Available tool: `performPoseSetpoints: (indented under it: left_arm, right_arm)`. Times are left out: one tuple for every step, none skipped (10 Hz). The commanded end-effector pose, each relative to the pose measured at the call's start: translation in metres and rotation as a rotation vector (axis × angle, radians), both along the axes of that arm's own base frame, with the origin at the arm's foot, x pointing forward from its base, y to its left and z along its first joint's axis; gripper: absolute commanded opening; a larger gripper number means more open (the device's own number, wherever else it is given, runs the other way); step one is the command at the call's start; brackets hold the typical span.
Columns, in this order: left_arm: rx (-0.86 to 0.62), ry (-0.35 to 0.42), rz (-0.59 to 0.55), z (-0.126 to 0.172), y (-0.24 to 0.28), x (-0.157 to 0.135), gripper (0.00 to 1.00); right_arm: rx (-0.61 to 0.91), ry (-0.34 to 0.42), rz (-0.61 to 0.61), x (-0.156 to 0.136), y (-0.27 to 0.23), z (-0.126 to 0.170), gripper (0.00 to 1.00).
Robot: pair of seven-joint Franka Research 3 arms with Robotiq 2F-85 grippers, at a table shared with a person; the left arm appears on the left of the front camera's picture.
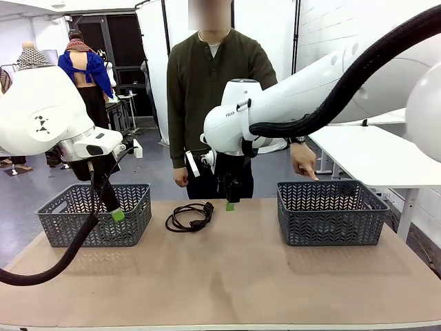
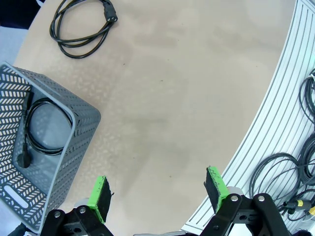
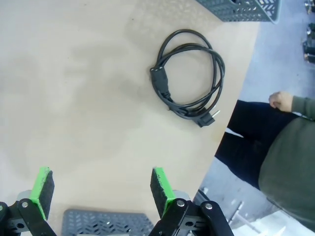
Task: Organize the cables according to human instructions.
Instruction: Pick up a bundle of cables and place it in the basket indicated by the human.
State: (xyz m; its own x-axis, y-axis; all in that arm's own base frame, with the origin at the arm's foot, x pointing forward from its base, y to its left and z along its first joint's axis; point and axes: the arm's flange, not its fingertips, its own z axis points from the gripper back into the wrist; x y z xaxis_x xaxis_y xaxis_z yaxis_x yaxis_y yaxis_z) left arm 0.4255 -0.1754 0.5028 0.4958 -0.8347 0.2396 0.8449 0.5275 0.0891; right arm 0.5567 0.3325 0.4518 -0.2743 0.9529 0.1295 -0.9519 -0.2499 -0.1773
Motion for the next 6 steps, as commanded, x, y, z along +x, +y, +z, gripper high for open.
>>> performPoseSetpoints:
  left_arm:
    - [0.002, 0.003, 0.001, 0.002, 0.0, 0.0, 1.0]
    - [0.002, 0.003, 0.001, 0.002, 0.0, 0.0, 1.0]
    - [0.002, 0.003, 0.001, 0.002, 0.0, 0.0, 1.0]
    - [0.002, 0.003, 0.001, 0.002, 0.0, 0.0, 1.0]
    - [0.002, 0.003, 0.001, 0.002, 0.0, 0.0, 1.0]
    - [0.002, 0.003, 0.001, 0.002, 0.0, 0.0, 1.0]
  right_arm:
    - [-0.01, 0.014, 0.089, 0.038, 0.008, 0.001, 1.0]
    - [-0.018, 0.012, 0.127, 0.051, 0.011, -0.003, 1.0]
    - [-0.03, 0.006, 0.173, 0.062, 0.014, -0.009, 1.0]
    - [-0.048, -0.018, 0.216, 0.072, 0.017, -0.015, 1.0]
    - [-0.067, -0.044, 0.263, 0.082, 0.023, -0.021, 1.0]
    - [-0.088, -0.053, 0.299, 0.09, 0.029, -0.028, 1.0]
